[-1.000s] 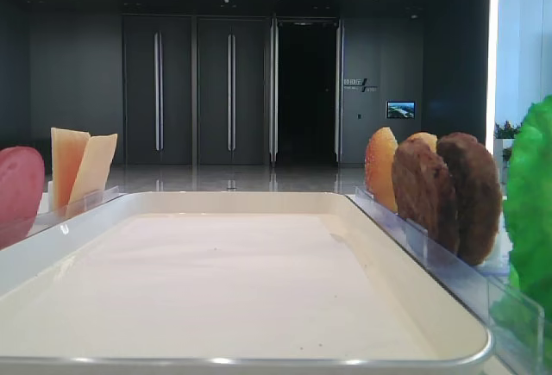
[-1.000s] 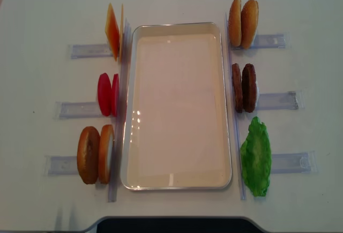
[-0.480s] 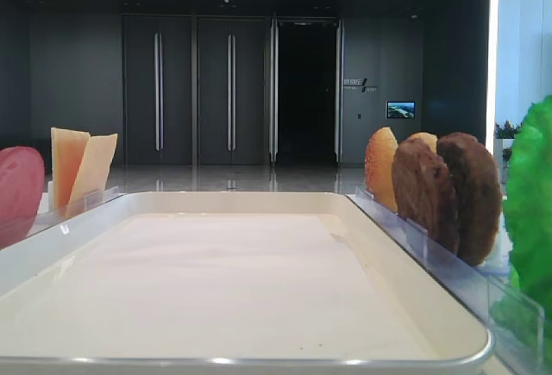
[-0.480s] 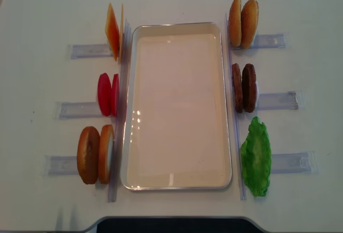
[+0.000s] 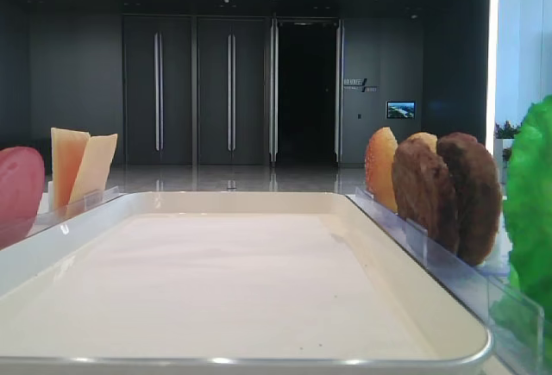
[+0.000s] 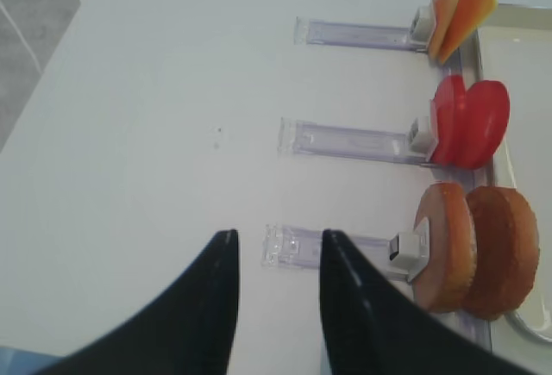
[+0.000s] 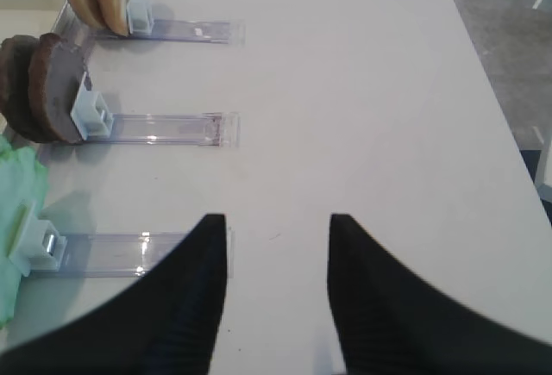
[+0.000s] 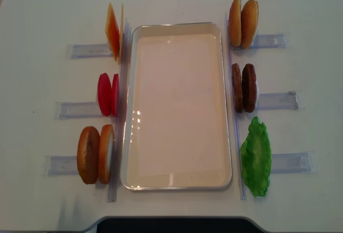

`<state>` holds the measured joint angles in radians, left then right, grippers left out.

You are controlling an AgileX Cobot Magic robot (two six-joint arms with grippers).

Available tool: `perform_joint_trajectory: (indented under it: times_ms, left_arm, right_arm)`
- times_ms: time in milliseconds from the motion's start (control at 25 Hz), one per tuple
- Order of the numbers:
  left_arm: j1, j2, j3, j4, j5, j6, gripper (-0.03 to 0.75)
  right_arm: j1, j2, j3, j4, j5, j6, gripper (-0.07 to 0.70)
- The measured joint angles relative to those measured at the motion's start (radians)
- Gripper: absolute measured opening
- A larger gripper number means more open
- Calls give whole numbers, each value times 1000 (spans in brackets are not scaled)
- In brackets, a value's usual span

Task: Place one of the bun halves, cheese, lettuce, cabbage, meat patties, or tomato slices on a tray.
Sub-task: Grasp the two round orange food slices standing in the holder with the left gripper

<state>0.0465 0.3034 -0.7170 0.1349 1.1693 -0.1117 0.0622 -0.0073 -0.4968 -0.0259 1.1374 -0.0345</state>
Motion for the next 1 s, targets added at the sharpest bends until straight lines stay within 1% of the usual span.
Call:
perform_joint_trajectory:
  times_ms: [240, 480, 640, 720, 1000]
  left_arm:
    - [0, 285, -69, -35, 1, -5, 246]
    - [0, 556, -118, -57, -10, -5, 246]
    - [0, 715, -159, -47, -36, -5, 255]
    - [0, 810, -195, -44, -56, -5, 282]
    - [0, 919, -235, -44, -66, -5, 322]
  right_arm:
    - [0, 0, 0, 0, 0, 0, 302]
    - [0, 0, 0, 0, 0, 0, 302]
    - [0, 0, 0, 0, 0, 0, 302]
    - [0, 0, 0, 0, 0, 0, 302]
    - [0, 0, 0, 0, 0, 0, 302]
